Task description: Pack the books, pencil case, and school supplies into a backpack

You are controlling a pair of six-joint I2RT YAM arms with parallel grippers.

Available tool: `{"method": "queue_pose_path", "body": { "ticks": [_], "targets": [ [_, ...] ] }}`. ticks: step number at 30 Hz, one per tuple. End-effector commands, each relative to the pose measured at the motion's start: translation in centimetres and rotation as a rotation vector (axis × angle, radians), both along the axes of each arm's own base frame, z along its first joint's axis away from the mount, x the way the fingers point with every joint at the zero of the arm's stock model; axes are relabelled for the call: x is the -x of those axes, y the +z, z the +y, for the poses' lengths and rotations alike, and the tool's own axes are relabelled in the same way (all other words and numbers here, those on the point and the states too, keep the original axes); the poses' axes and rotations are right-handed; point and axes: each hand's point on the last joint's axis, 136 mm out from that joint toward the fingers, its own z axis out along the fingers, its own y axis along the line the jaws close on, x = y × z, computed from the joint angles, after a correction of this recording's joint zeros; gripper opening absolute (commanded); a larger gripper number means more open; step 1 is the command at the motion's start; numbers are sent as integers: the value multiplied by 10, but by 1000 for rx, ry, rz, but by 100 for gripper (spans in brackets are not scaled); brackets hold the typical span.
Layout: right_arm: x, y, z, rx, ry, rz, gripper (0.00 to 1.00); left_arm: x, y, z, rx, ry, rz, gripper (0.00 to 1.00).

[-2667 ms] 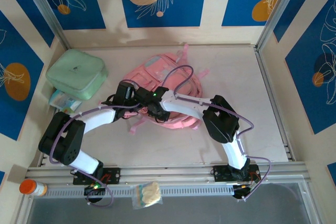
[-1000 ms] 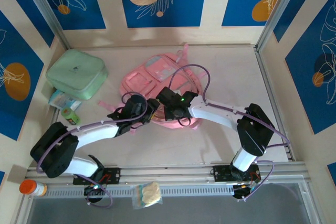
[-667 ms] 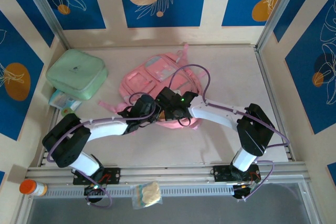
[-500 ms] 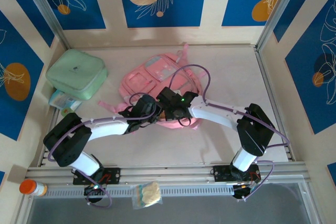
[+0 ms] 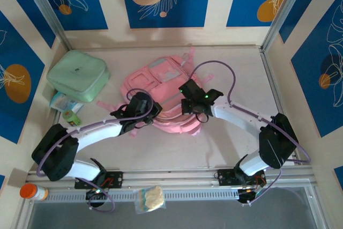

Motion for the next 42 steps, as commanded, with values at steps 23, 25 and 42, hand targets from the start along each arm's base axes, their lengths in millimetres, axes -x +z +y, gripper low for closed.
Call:
{"method": "queue_pose_path", "body": {
  "ticks": [23,25,42],
  "targets": [
    [-15,-2,-17,62,55,-79,0,-64,10,133,-449,-407,-118,0],
    [-31,5,-25,38,22,-112,0,-66,6,134,-469,-432,-112,0],
    [-79,4,20,-120,267,-223,0,-67,1,124,-478,-565,-150,0]
  ]
}}
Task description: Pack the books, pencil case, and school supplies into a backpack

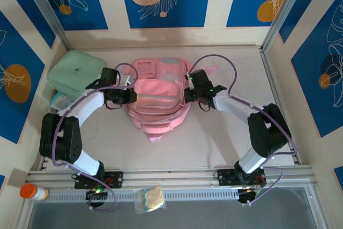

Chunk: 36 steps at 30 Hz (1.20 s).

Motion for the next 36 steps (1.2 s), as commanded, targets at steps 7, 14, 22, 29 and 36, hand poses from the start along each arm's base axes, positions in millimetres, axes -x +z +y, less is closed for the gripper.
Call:
{"method": "queue_pose_path", "body": {
  "ticks": [7,14,22,29,36],
  "targets": [
    [24,8,26,-106,199,47,18,-17,12,17,-62,42,-24,25],
    [44,-9,44,-12,425,30,29,-6,55,10,188,329,-9,53],
    [47,-18,39,80,571,-35,32,22,63,-56,341,434,6,60],
    [50,-28,43,83,638,-7,34,4,35,-102,406,474,59,57],
    [35,-36,35,126,618,-27,31,8,-17,-81,173,519,101,49]
  ]
}}
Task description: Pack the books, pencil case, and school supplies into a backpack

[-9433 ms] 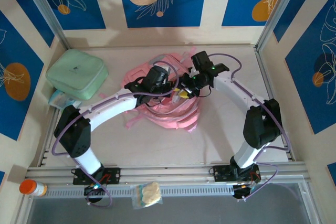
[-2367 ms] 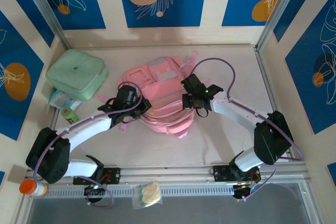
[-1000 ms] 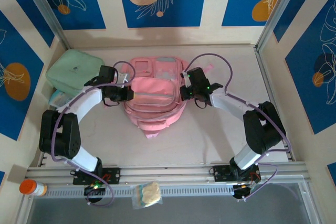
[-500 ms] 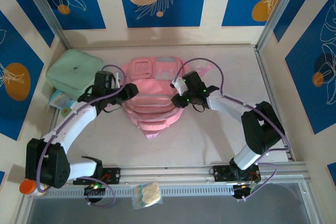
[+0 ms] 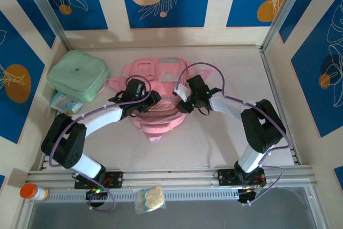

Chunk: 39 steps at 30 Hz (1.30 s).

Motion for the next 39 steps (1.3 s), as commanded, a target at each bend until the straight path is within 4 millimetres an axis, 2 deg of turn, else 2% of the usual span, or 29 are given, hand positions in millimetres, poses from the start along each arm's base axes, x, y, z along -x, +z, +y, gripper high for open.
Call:
{"method": "queue_pose_path", "body": {
  "ticks": [1,5,9,12,16,19,21,23,24,26,28,30,31,33,35,37,39],
  "targets": [
    [-12,3,-2,0,14,-40,30,1,-17,18,-136,37,32,48],
    [-37,5,-12,30,-51,-110,27,14,-39,36,-220,49,72,47],
    [-60,13,-20,50,-110,-177,26,20,-52,41,-249,40,111,47],
    [-66,18,-26,50,-137,-188,25,17,-48,39,-246,31,95,47],
    [-63,30,-28,18,-170,-194,26,14,-43,37,-261,15,93,47],
    [-43,45,-20,-34,-121,-174,27,8,-26,27,-210,-4,46,47],
    [-29,59,-17,-82,-116,-190,31,4,-4,17,-162,-43,-17,52],
    [-23,80,-25,-152,-182,-198,39,3,18,20,-171,-59,-76,58],
    [-22,89,-34,-182,-239,-192,48,4,32,26,-195,-61,-119,62],
    [-24,100,-58,-222,-373,-170,64,6,49,48,-275,-45,-179,70],
    [-25,106,-85,-253,-505,-159,74,7,59,82,-381,-7,-219,83],
    [-30,109,-128,-225,-707,-215,81,8,58,133,-518,61,-215,97],
    [-30,108,-147,-218,-785,-227,82,9,56,158,-597,95,-204,100],
    [-30,100,-194,-200,-991,-239,85,15,50,216,-779,198,-167,100],
    [-26,89,-231,-191,-1157,-204,86,16,43,251,-885,248,-173,99],
    [-27,75,-247,-198,-1210,-218,86,13,37,272,-969,269,-215,99],
    [-34,68,-250,-221,-1179,-301,87,8,29,282,-1046,261,-292,99]
  ]
}}
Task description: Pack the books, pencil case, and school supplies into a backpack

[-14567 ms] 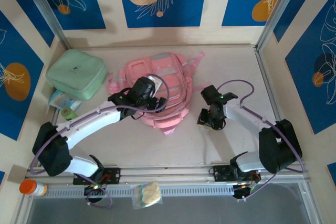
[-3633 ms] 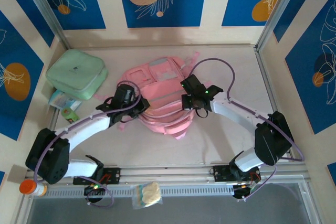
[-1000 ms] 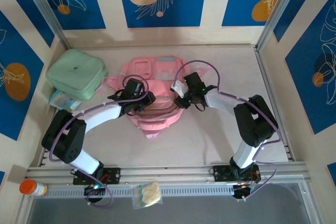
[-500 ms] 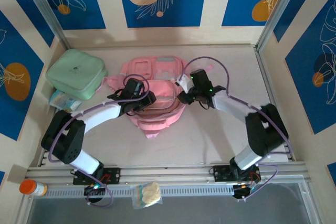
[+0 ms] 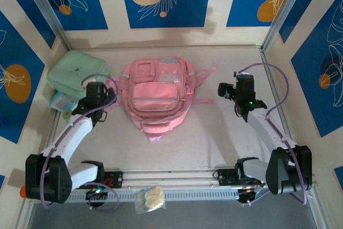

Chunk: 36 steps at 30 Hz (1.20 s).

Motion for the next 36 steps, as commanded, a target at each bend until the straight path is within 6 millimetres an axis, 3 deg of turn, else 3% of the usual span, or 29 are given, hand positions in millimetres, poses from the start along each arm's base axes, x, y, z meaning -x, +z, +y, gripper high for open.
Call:
{"method": "queue_pose_path", "body": {
  "ticks": [1,6,8,11,13,16,17,19,20,22,36],
  "targets": [
    [-6,-16,-13,1,-61,-96,87,-3,-8,23,-260,-59,-54,99],
    [-19,-33,-6,-27,52,-208,89,-20,-7,-10,-241,-257,-338,99],
    [-26,-38,12,-88,180,-227,89,-32,-12,-27,-225,-358,-335,99],
    [-36,-41,39,-62,372,-215,90,-45,-20,-33,-224,-394,-309,99],
    [-38,-47,35,-58,353,-245,93,-47,-19,-39,-198,-423,-365,99],
    [-31,-54,32,-47,334,-307,95,-49,-40,-54,-184,-525,-385,99],
    [-31,-58,29,-36,308,-287,96,-52,-38,-58,-191,-541,-425,99],
    [-36,-58,18,-59,258,-263,99,-56,-43,-51,-178,-506,-347,99],
    [-36,-59,19,-64,263,-256,99,-65,-45,-42,-186,-448,-311,99],
    [-36,-59,19,-48,256,-259,99,-63,-48,-37,-170,-430,-303,99],
    [-37,-59,20,-48,260,-257,99,-63,-46,-37,-177,-428,-314,99]
  ]
}}
